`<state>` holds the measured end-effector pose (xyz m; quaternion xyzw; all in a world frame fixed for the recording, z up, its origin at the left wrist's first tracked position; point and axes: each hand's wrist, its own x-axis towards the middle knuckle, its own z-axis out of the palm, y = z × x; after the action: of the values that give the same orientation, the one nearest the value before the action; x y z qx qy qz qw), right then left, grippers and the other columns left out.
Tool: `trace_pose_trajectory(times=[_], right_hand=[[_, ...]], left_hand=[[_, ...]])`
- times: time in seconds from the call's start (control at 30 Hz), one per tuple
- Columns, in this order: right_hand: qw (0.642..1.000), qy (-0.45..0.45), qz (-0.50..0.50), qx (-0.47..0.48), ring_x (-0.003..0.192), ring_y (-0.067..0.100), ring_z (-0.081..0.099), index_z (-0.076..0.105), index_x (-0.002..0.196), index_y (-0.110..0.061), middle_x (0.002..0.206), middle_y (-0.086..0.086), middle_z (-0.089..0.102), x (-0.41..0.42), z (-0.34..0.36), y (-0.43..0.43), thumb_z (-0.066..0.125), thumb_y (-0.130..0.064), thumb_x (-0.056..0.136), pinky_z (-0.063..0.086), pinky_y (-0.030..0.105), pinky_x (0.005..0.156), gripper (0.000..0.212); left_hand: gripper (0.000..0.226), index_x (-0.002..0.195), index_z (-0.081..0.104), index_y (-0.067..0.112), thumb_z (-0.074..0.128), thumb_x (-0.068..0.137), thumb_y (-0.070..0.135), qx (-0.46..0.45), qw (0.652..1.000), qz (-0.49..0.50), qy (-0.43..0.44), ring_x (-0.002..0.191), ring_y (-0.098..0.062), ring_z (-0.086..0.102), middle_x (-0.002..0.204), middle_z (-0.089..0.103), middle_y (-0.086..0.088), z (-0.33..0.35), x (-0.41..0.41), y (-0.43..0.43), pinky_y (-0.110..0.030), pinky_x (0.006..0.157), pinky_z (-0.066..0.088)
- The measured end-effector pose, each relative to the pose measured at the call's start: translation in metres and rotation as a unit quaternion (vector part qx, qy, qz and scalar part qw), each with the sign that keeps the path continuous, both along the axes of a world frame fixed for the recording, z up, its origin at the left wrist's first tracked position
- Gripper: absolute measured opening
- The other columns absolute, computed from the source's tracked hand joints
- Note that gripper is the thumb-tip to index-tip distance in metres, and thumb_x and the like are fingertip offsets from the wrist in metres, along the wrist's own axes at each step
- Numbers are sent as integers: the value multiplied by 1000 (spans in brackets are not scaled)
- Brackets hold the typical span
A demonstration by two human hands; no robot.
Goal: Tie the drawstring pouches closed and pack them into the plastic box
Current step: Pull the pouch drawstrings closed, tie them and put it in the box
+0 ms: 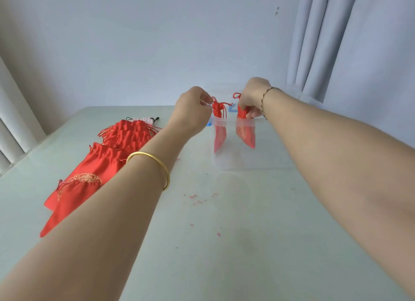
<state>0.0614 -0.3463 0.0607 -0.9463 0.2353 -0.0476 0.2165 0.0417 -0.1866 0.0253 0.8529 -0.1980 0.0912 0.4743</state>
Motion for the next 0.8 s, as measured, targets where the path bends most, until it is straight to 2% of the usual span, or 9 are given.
trace_pose_trajectory(times=[0.1, 0.17, 0.23, 0.37, 0.53, 0.6, 0.67, 0.73, 0.8], right_hand=[[995, -23, 44, 91, 38, 15, 58, 52, 78, -9, 66, 10, 65, 14, -6, -2, 58, 2, 83, 51, 22, 45, 13], [988, 73, 62, 120, 66, 22, 61, 57, 88, -5, 83, 12, 65, 16, -9, 8, 56, -2, 88, 56, 23, 66, 3], [980, 162, 57, 105, 79, 23, 63, 61, 98, 2, 89, 16, 70, 15, -14, 12, 51, -6, 92, 51, 31, 94, 14], [977, 190, 57, 85, 91, 27, 63, 60, 92, 9, 114, 20, 64, 10, -12, 12, 48, 3, 91, 48, 37, 97, 14], [996, 32, 48, 70, 60, 22, 48, 42, 65, -6, 37, 2, 56, -11, 7, 14, 46, 7, 87, 44, 30, 58, 26], [997, -63, 35, -9, 63, 27, 49, 42, 66, -4, 58, 8, 60, -19, 12, 25, 41, 7, 85, 41, 26, 57, 23], [980, -179, 41, -83, 81, 29, 51, 52, 85, 0, 90, 10, 57, -30, 17, 42, 39, 6, 83, 38, 27, 67, 15], [963, -253, 73, -56, 98, 28, 54, 54, 109, -6, 111, 7, 56, -47, 15, 69, 37, 3, 83, 41, 30, 74, 32], [950, -289, 118, -18, 103, 25, 54, 54, 113, -10, 113, 5, 58, -67, 3, 97, 37, -1, 84, 43, 31, 79, 35]], left_hand=[[27, 107, 59, 10, 41, 88, 2, -5, 1000, -2, -9, 83, -17, 49, 100, 53, -2, -2, 6, -2, -15, 49, 37], [27, 107, 59, 9, 41, 87, 1, -13, 1000, -3, -12, 80, -16, 49, 102, 54, -4, -5, 9, -2, -9, 44, 37], [28, 108, 58, 8, 40, 87, 0, -18, 1000, -4, -10, 78, -16, 48, 104, 54, -5, -10, 10, -2, -8, 42, 35], [28, 114, 52, 9, 40, 89, 4, -27, 1000, 4, -4, 78, -16, 46, 111, 54, -8, -15, 9, -1, -16, 48, 33], [29, 116, 48, 10, 37, 90, 5, -31, 999, 23, -2, 77, -18, 46, 119, 51, -11, -17, 7, 7, -20, 50, 33], [28, 115, 49, 11, 36, 90, 5, -25, 999, 46, -10, 79, -19, 47, 118, 51, -10, -18, 3, 16, -24, 55, 36], [27, 112, 51, 11, 38, 89, 5, -14, 997, 77, -21, 84, -20, 48, 116, 52, -10, -25, -4, 29, -28, 65, 39], [28, 111, 53, 11, 40, 87, 5, 4, 994, 104, -25, 92, -22, 51, 114, 54, -10, -37, -12, 46, -32, 74, 43], [30, 109, 57, 11, 43, 84, 3, 32, 989, 139, -31, 103, -27, 52, 114, 55, -12, -51, -20, 69, -35, 85, 45]])
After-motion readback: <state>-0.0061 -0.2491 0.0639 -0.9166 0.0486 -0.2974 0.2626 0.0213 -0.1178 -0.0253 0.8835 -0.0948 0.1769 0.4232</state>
